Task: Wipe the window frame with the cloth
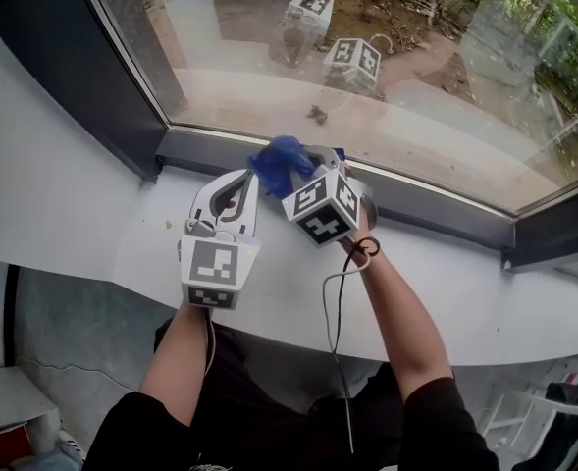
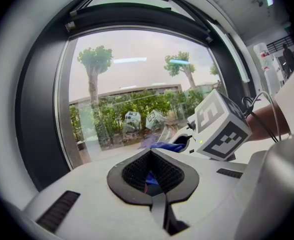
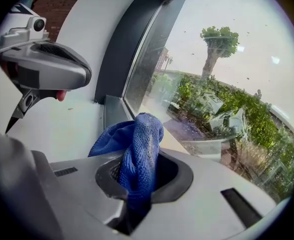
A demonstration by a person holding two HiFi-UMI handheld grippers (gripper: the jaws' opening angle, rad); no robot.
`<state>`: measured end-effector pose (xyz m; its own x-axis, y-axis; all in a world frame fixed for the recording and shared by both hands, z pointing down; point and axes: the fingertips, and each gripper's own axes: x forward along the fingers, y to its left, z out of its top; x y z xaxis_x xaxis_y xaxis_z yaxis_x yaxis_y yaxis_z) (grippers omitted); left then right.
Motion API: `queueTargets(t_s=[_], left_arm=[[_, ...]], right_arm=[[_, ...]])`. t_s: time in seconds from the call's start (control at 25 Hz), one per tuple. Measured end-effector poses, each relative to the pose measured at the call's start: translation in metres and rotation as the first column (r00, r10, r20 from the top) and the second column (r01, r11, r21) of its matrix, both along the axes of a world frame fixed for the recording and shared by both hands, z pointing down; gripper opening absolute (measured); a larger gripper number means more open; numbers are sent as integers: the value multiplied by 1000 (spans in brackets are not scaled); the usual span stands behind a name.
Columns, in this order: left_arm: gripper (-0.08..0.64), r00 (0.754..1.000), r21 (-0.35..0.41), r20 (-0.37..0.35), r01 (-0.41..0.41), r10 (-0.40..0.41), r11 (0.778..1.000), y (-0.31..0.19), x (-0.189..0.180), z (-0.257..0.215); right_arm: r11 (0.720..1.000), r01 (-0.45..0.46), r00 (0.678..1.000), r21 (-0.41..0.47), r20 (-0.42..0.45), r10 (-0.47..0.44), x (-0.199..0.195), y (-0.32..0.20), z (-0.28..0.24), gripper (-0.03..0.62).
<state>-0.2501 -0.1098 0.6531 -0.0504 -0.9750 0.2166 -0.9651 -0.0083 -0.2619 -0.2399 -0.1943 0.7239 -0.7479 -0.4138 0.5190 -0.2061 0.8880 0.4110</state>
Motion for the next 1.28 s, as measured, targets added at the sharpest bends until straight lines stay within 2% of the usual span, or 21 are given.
queueTargets(t_s=[0.16,0.32,0.48,0.64,0.88,1.04,1.28], left_arm=[[5,999,-31,37,-13,14,999,-1,18,3],[5,1000,-53,30,4,-3,999,10,24,6],[5,999,-57,20,31,-30,998,34,43,2],[5,996,-69,88,20,-13,997,52,64,-6],[5,1000,-43,-6,16,-17,999,45,71,10],[5,995,-18,-97,-12,10,1000,29,78,27],[5,987,-16,-129,-104,101,994,16,97,38]], right_arm=[[1000,-8,1000,-22,9,8,17,-7,1,37],[997,2,999,-76,53,2,21,-9,2,37],[994,11,999,-110,38,-7,23,-12,4,37],[989,17,1000,-146,26,-14,24,-16,2,37],[990,26,999,-142,37,-21,23,-8,5,37],[993,12,999,-118,51,-6,18,-14,-1,37],[993,-26,1000,-112,12,27,35,-13,3,37]])
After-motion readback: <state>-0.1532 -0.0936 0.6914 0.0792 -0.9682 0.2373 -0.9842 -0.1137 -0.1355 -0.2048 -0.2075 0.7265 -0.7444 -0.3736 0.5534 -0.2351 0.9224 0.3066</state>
